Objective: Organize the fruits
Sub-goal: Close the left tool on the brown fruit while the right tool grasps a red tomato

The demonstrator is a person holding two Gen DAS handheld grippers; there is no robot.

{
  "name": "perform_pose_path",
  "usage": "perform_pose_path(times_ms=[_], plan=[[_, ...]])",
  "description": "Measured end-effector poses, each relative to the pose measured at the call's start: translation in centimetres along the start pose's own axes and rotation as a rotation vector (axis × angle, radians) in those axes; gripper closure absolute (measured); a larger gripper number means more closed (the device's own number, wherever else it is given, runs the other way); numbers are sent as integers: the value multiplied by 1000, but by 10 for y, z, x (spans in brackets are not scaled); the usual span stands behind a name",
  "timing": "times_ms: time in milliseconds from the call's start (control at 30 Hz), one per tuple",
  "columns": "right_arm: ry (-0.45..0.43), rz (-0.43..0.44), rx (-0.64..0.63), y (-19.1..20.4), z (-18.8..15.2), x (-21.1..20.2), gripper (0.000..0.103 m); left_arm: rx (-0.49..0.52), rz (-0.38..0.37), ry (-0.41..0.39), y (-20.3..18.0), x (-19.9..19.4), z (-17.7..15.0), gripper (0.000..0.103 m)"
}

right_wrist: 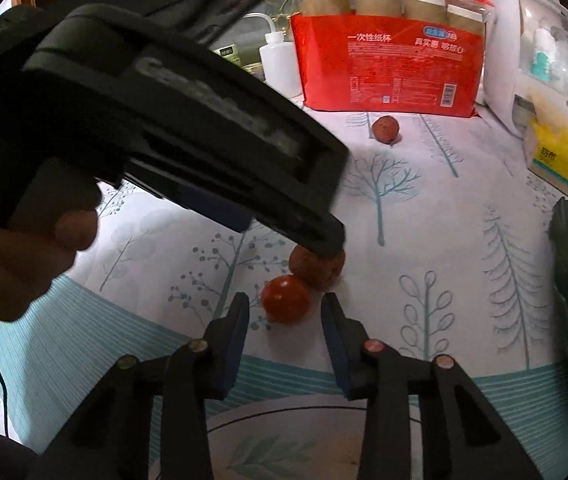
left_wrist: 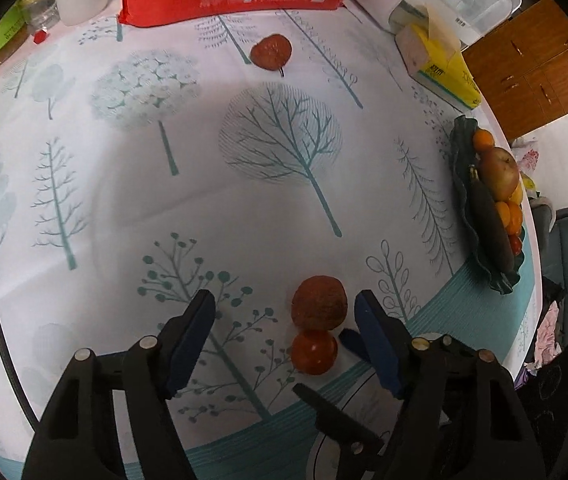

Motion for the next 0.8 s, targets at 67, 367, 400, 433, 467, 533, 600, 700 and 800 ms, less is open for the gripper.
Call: perform_pose_path(times_ms=[67, 367, 400, 433, 467, 533, 600, 700, 800], plan=[[8, 3, -10, 1, -2, 3, 71, -1, -8, 7, -2, 5, -2, 41], [15, 2, -20, -2, -3, 11, 76, -5, -37, -5, -9, 6, -1, 56], [14, 2, -19, -2, -3, 11, 76, -14, -43, -4, -9, 7, -2, 60], [14, 3, -17, -1, -3, 11, 76, -17, -44, -6, -9, 7, -2, 62], [14, 4, -15, -2, -4, 11, 76, -23, -51, -5, -9, 7, -2, 63], [17, 5, -13, -2, -4, 11, 76, -34, -67, -4, -11, 8, -3, 69], [20, 5, -11, -1, -4, 10, 76, -45, -81, -2, -13, 8, -5, 72], [28, 10, -5, -1, -5, 8, 76, -46, -80, -8, -15, 7, -6, 74], [35, 17, 3, 3, -8, 3, 76, -60, -82, -16, -15, 7, -7, 74]])
Point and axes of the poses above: each gripper's, at about its wrist camera, not at the fingertips, and x roughly the way its jaws point, y to its left, z to its top, the point moved 7 cm from there along x, roughly the way its jaws point, and after that the axes turned 13 degrees about -y, right-handed, at the moved point
